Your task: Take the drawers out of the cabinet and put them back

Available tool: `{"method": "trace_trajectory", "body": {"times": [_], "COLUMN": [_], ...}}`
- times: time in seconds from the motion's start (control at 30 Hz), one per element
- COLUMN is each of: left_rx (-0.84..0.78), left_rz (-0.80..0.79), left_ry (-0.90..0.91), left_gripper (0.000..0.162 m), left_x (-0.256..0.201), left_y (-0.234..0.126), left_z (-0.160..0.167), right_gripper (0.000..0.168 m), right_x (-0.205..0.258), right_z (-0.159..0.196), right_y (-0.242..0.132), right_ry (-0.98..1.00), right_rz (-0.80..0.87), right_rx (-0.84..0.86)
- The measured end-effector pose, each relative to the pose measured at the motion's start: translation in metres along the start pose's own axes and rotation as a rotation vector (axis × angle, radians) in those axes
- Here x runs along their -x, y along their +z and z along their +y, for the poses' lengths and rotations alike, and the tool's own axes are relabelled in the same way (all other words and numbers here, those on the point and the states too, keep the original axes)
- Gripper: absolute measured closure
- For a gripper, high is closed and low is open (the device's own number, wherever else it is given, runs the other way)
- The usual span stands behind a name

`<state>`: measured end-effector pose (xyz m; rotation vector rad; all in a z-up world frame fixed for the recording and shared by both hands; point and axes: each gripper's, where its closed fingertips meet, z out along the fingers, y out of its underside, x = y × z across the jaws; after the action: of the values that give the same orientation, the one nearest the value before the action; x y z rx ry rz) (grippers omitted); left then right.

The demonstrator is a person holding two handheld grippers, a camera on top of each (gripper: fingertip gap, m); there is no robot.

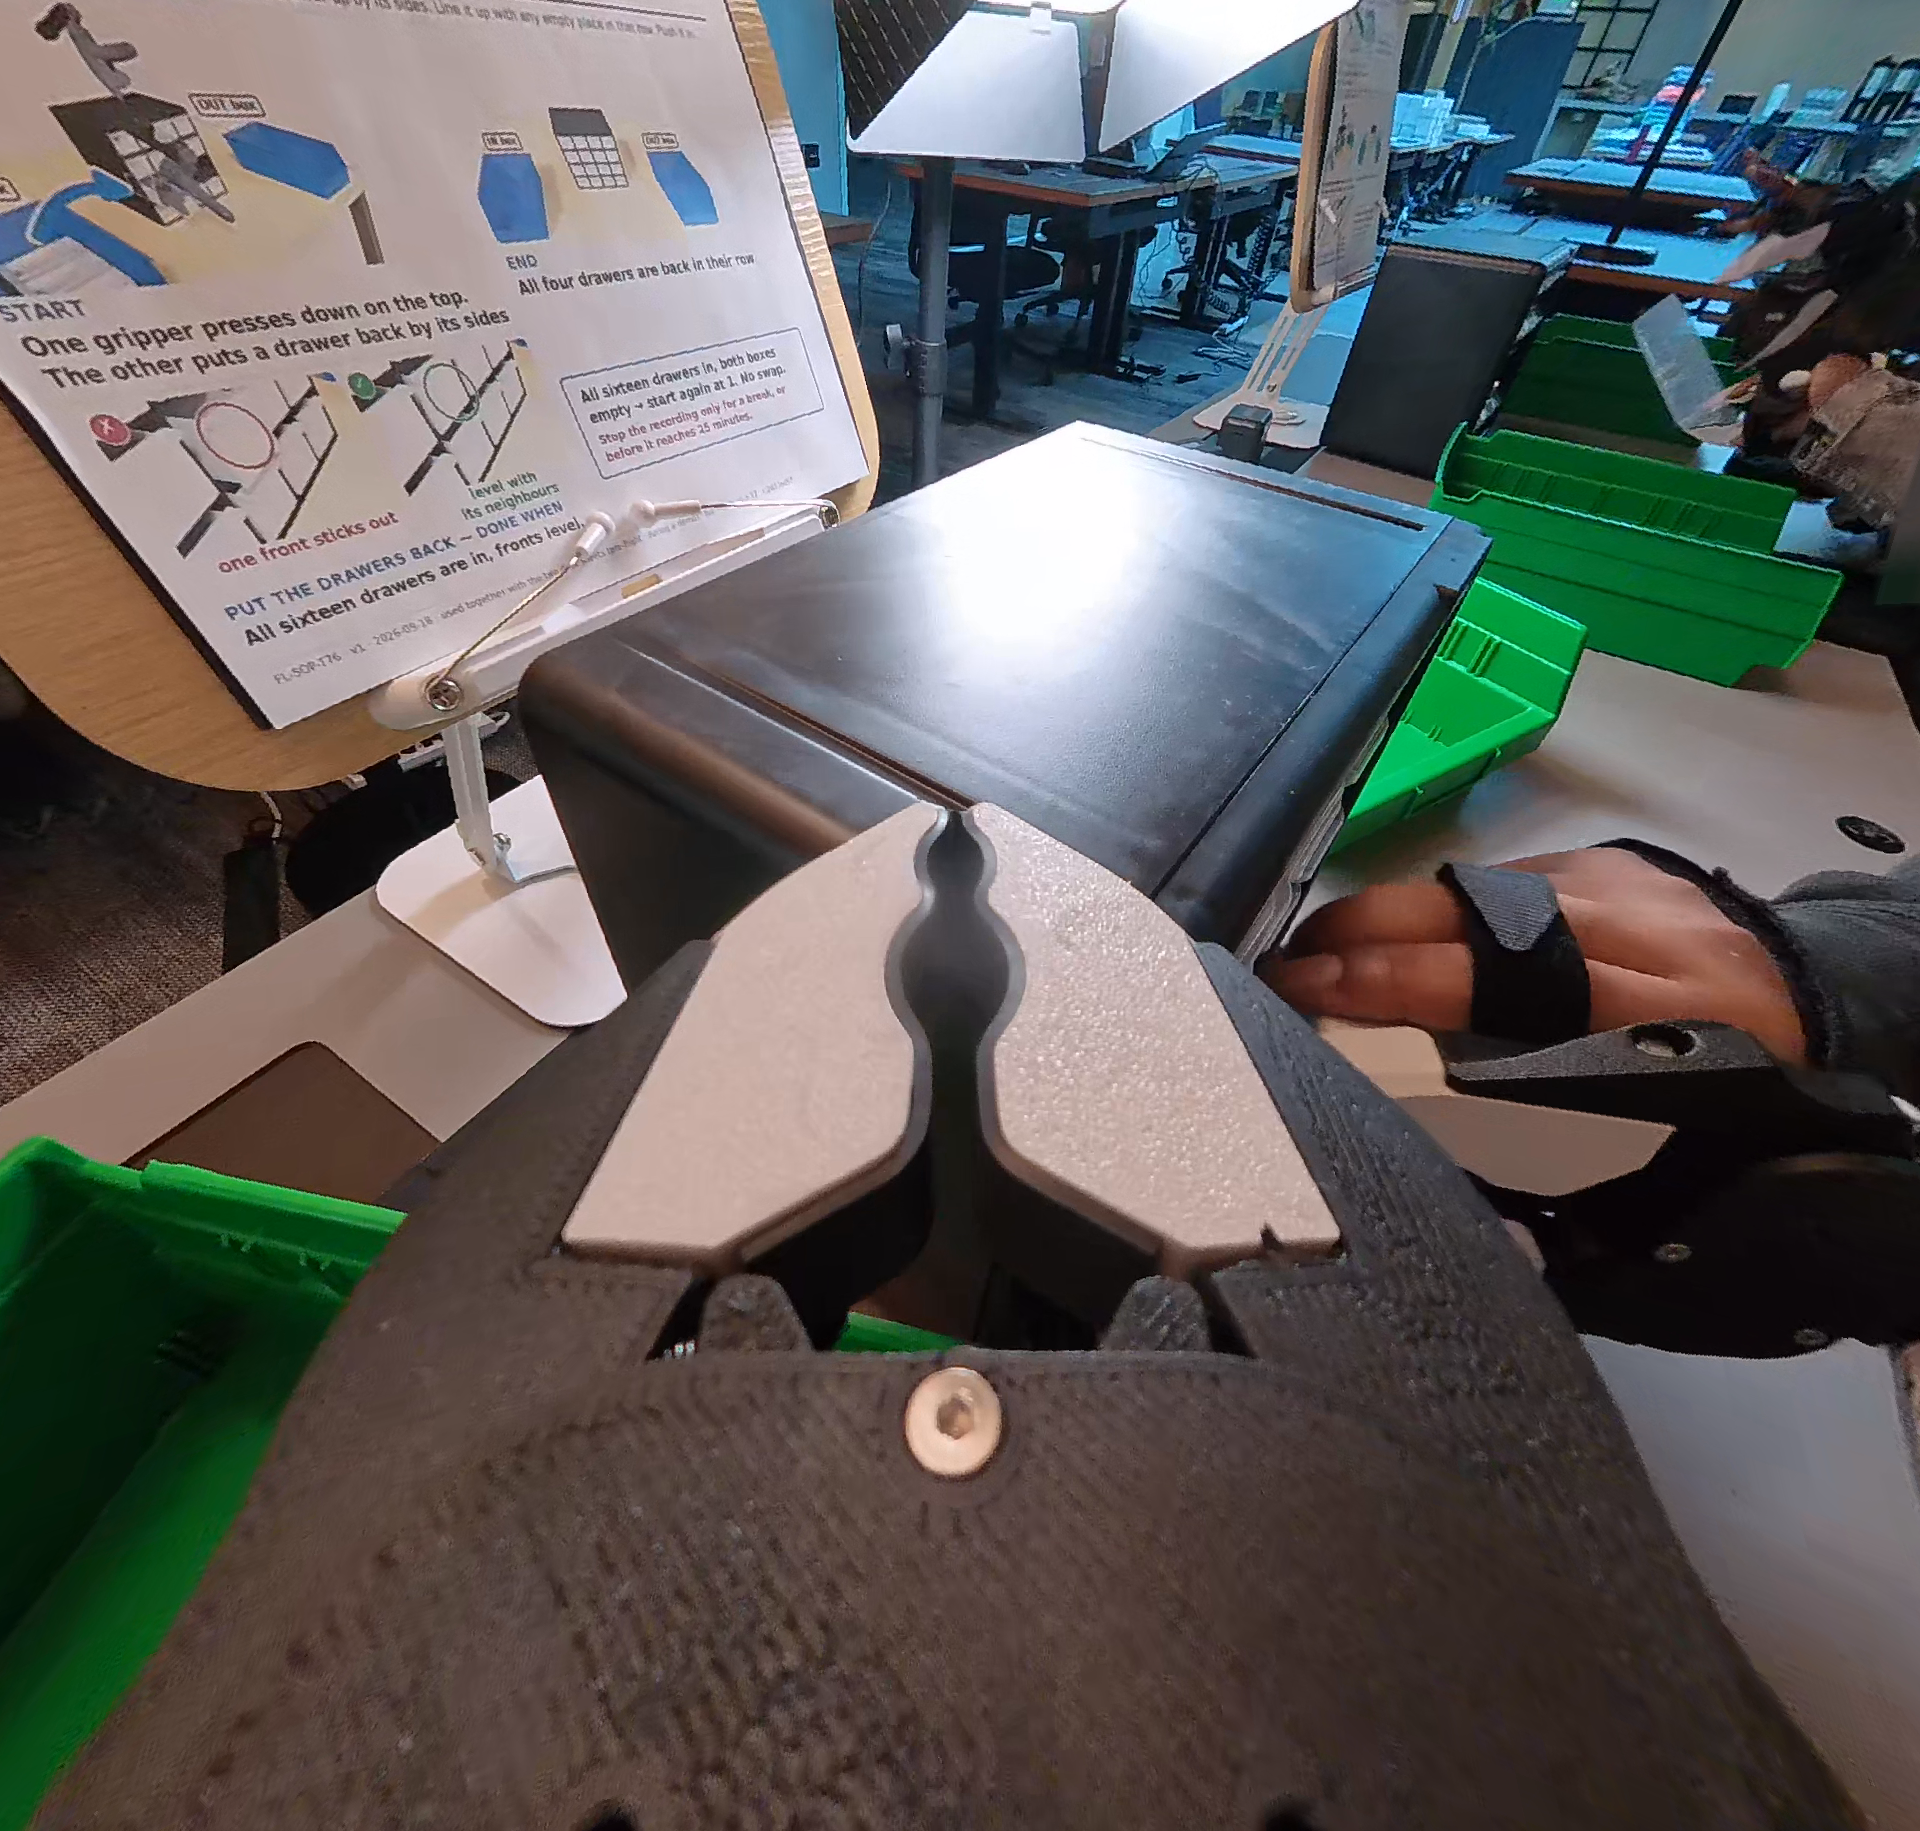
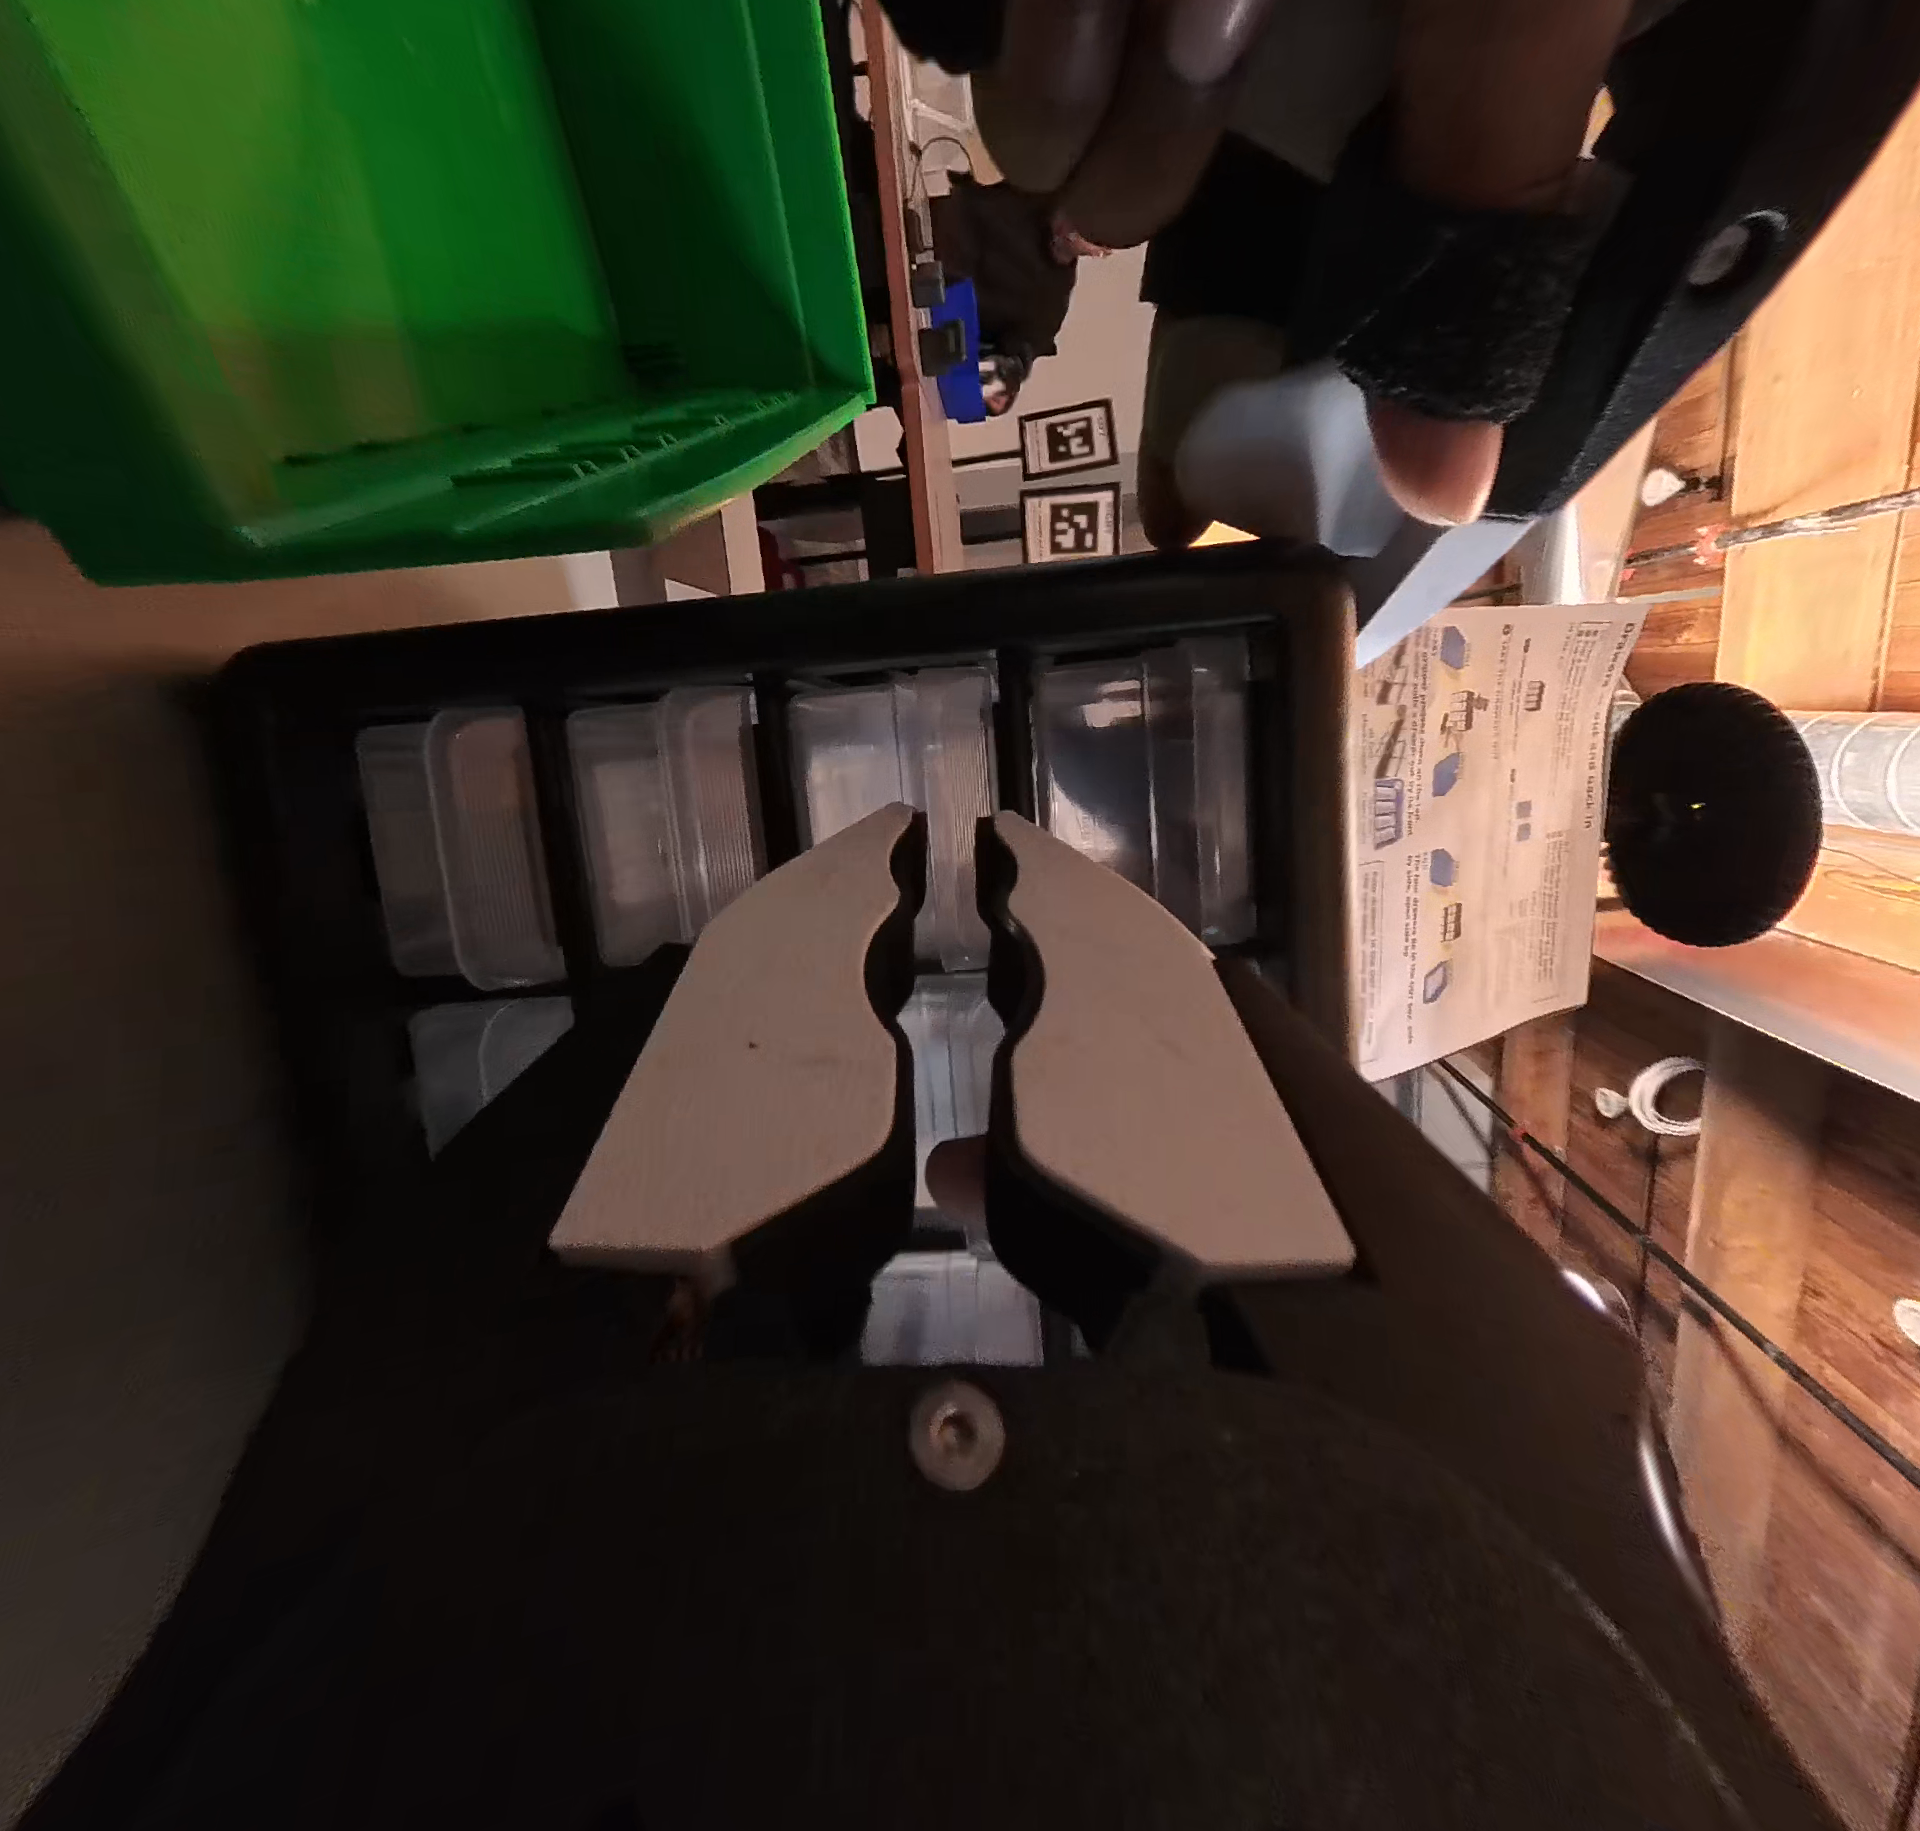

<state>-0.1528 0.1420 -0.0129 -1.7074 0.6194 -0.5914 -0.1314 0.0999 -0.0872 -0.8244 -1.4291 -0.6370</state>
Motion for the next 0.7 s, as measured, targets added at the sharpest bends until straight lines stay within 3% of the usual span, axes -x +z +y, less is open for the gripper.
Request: {"method": "trace_trajectory", "body": {"times": [0.03, 0.43, 0.53, 0.7], "left_rx": [0.001, -0.007, -0.006, -0.003], "left_rz": [-0.001, -0.001, -0.002, 0.000], "left_ry": [0.001, -0.013, -0.013, -0.008], "left_gripper": [0.162, 0.162, 0.162, 0.162], "left_x": [0.000, 0.000, 0.000, -0.001], "left_y": [0.000, 0.000, 0.000, -0.001], "left_z": [0.000, 0.000, 0.000, 0.000], "right_gripper": [0.160, 0.158, 0.168, 0.134], "right_x": [0.000, 0.012, 0.013, 0.013], "right_z": [-0.001, -0.030, -0.035, -0.029], "right_y": [-0.004, -0.072, -0.078, -0.075], "right_ry": [0.005, 0.106, 0.179, 0.260], "right_rz": [-0.006, -0.184, -0.264, -0.389], "right_rx": [-0.006, -0.114, -0.159, -0.138]}}
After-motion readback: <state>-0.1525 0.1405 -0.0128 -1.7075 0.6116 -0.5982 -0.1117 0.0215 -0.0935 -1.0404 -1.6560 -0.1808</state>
